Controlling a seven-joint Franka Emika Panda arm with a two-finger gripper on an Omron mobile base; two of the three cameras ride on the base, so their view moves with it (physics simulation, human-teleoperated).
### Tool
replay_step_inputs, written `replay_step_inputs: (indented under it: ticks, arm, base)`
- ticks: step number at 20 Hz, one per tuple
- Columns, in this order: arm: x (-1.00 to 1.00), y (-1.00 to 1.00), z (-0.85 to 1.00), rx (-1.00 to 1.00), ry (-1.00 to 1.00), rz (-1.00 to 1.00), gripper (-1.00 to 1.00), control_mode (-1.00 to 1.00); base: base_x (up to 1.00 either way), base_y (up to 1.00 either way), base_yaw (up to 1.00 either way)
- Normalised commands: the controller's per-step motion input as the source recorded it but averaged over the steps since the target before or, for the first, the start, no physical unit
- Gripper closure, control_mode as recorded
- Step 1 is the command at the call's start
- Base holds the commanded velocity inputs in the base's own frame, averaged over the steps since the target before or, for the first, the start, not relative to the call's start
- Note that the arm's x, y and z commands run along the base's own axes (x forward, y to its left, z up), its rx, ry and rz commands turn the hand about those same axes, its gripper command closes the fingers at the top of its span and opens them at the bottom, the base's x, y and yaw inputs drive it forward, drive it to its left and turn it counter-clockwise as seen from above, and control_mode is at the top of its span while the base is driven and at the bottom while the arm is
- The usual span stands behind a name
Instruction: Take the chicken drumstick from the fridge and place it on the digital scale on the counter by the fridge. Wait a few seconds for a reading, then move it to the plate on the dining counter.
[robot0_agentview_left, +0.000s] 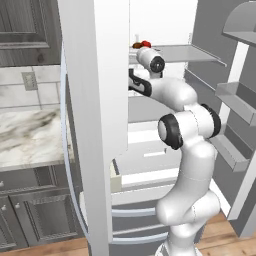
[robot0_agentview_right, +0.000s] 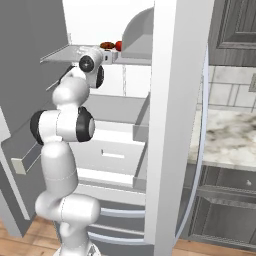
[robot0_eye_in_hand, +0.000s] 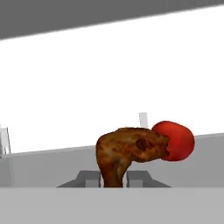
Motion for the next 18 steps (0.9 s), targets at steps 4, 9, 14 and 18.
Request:
replay_step_inputs:
  ticks: [4,9,14,18]
  arm:
    - [-0.63,-0.02,0.48,0.17,0.31,-0.03,1.00,-1.00]
    - [-1.00,-0.11,0.58,0.17,0.23,-0.01,1.00,-1.00]
    - [-1.00,0.00,0.15,0.06,0.10,0.00,1.00,-1.00]
    - [-1.00,0.00,-0.03,0.00,0.00,0.00,1.00,-1.00]
  base:
    - [0.00,0.00,0.00]
    - [0.00,0.00,0.00]
    - [0.00,0.00,0.00]
    - [0.00,0.00,0.00]
